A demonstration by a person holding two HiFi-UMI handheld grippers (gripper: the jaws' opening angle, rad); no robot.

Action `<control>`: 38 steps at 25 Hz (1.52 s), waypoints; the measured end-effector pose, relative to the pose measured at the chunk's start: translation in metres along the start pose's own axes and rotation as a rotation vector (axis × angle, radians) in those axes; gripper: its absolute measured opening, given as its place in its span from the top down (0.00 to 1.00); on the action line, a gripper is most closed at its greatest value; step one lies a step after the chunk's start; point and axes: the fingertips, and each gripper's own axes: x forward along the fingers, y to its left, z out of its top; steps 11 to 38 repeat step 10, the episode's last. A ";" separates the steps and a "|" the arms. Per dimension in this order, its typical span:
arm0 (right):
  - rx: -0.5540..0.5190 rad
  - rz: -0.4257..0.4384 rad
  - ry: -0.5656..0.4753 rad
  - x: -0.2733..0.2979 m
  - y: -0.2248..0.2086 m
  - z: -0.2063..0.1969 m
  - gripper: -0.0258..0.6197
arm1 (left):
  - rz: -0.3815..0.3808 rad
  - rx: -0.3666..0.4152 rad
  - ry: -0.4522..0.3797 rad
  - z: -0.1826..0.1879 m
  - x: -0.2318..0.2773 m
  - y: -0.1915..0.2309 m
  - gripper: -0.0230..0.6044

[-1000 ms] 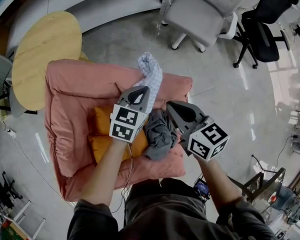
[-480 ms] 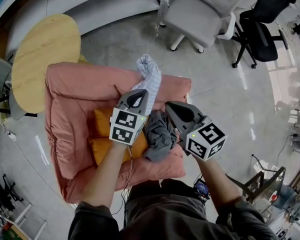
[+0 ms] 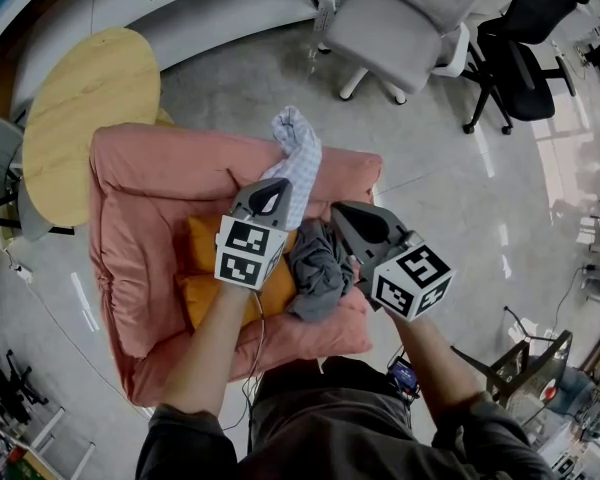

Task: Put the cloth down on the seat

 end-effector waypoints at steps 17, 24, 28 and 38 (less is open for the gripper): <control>-0.007 -0.003 0.005 -0.005 -0.002 -0.001 0.94 | 0.006 0.002 0.012 -0.002 0.002 0.001 0.95; -0.007 -0.003 0.005 -0.005 -0.002 -0.001 0.94 | 0.006 0.002 0.012 -0.002 0.002 0.001 0.95; -0.007 -0.003 0.005 -0.005 -0.002 -0.001 0.94 | 0.006 0.002 0.012 -0.002 0.002 0.001 0.95; -0.007 -0.003 0.005 -0.005 -0.002 -0.001 0.94 | 0.006 0.002 0.012 -0.002 0.002 0.001 0.95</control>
